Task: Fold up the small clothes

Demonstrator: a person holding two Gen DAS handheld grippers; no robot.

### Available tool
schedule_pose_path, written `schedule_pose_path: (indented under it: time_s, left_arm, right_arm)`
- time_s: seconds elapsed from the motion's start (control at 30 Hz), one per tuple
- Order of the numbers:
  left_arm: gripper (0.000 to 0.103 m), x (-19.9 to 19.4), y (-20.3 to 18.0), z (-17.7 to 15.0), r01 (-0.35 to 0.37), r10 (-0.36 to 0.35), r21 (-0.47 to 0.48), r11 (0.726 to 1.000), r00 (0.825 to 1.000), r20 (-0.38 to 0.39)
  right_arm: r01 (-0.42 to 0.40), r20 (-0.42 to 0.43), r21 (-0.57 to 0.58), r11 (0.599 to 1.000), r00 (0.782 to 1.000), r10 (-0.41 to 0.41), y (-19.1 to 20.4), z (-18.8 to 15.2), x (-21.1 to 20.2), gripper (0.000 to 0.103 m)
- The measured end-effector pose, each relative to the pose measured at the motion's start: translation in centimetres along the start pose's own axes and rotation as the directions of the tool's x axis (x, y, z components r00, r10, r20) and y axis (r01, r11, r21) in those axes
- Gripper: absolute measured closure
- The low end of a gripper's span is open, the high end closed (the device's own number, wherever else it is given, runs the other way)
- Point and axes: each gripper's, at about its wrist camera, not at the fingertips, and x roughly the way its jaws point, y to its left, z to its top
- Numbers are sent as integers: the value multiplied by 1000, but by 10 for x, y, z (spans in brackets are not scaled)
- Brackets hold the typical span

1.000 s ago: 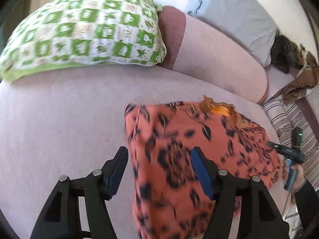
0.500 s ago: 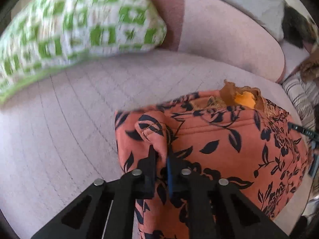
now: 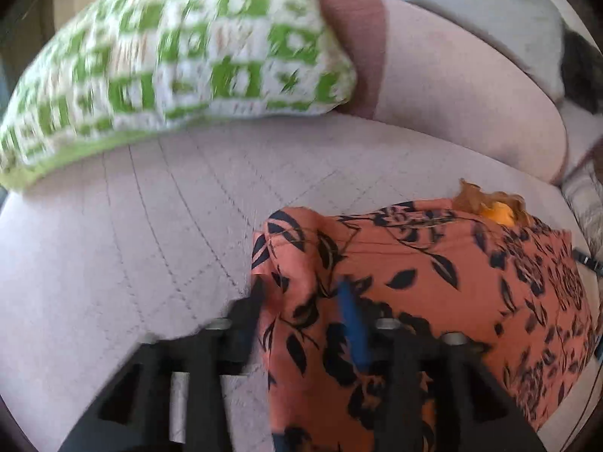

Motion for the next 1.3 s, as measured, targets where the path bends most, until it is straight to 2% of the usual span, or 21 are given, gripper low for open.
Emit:
schedule_pose_path:
  time_s: [0.03, 0.17, 0.23, 0.27, 0.3, 0.37, 0.43, 0.5, 0.63, 0.73, 0.77, 0.83, 0.9, 0.93, 1.0, 1.07, 1.13, 1.17, 1.2, 1.27, 1.3]
  left_arm:
    - [48, -10, 0, -1, -9, 9, 6, 1000, 1000, 23]
    - [47, -60, 9, -14, 12, -10, -15, 1000, 993, 116]
    - [40, -82, 8, -21, 51, -48, -17, 999, 988, 150]
    - [39, -89, 7, -28, 63, -60, -15, 998, 986, 157]
    - [38, -95, 4, -39, 75, -72, -11, 997, 985, 154]
    - [37, -99, -3, -52, 88, -84, -24, 996, 989, 124]
    - [37, -102, -6, -73, 126, -121, -47, 991, 988, 100]
    - [37, -105, -11, -92, 138, -131, -63, 989, 987, 96]
    - [37, -100, -26, -115, 154, -150, -61, 986, 987, 58]
    - [37, -96, -33, -124, 157, -155, -65, 985, 987, 41]
    - [37, -94, -34, -125, 164, -161, -69, 984, 986, 45]
    - [37, -93, -35, -124, 165, -162, -68, 984, 986, 47]
    - [37, -92, -35, -121, 157, -155, -58, 986, 987, 48]
    - [37, -91, -35, -118, 152, -149, -54, 987, 988, 49]
    - [37, -92, -34, -114, 148, -145, -52, 988, 988, 61]
    - [37, -93, -33, -113, 150, -146, -61, 987, 987, 74]
    - [37, -89, -32, -114, 152, -147, -70, 986, 986, 76]
    - [37, -86, -31, -114, 151, -146, -76, 986, 987, 68]
    - [37, -83, -31, -114, 150, -145, -81, 985, 988, 61]
    - [37, -82, -30, -113, 143, -139, -78, 987, 989, 47]
    - [37, -83, -30, -112, 145, -142, -74, 987, 989, 44]
  right_arm:
    - [-4, 37, 19, 1000, 999, 3, -2, -1, -14, 39]
    - [-50, 116, -22, 999, 992, 52, 9, -11, -69, 39]
    - [-188, 93, -90, 978, 976, 196, 29, -23, -96, 36]
    - [-215, 67, -114, 970, 973, 223, 37, -26, -98, 33]
    - [-203, 42, -143, 969, 977, 211, 48, -34, -99, 33]
    - [-136, 32, -139, 981, 989, 142, 50, -37, -89, 33]
    - [-101, -22, -84, 991, 995, 100, 31, -37, -63, 34]
    - [-115, -71, -53, 992, 991, 111, 18, -37, -42, 35]
    - [-138, -68, -23, 990, 988, 136, 8, -13, -15, 36]
    - [-101, -94, -43, 994, 991, 96, 9, 1, 7, 36]
    - [-95, -107, -46, 994, 990, 89, 8, 5, 16, 40]
    - [-94, -147, -59, 994, 986, 84, 9, 10, 30, 67]
    - [-78, -161, -92, 993, 985, 62, 18, 14, 36, 89]
    - [-69, -140, -109, 992, 989, 53, 23, 16, 28, 94]
    - [-32, -64, -142, 989, 998, 23, 29, 20, 3, 97]
    - [-6, 7, -113, 994, 1000, 7, 22, 22, -21, 97]
    - [25, -60, -96, 995, 998, -31, 11, 17, -2, 96]
    - [-7, -124, -93, 996, 992, -5, 8, 11, 17, 92]
    - [-13, -138, -113, 994, 990, -2, 8, 5, 26, 92]
    - [6, -69, -97, 995, 998, -13, 5, 1, 21, 89]
    - [-15, -69, -17, 1000, 998, 13, -3, 1, 19, 82]
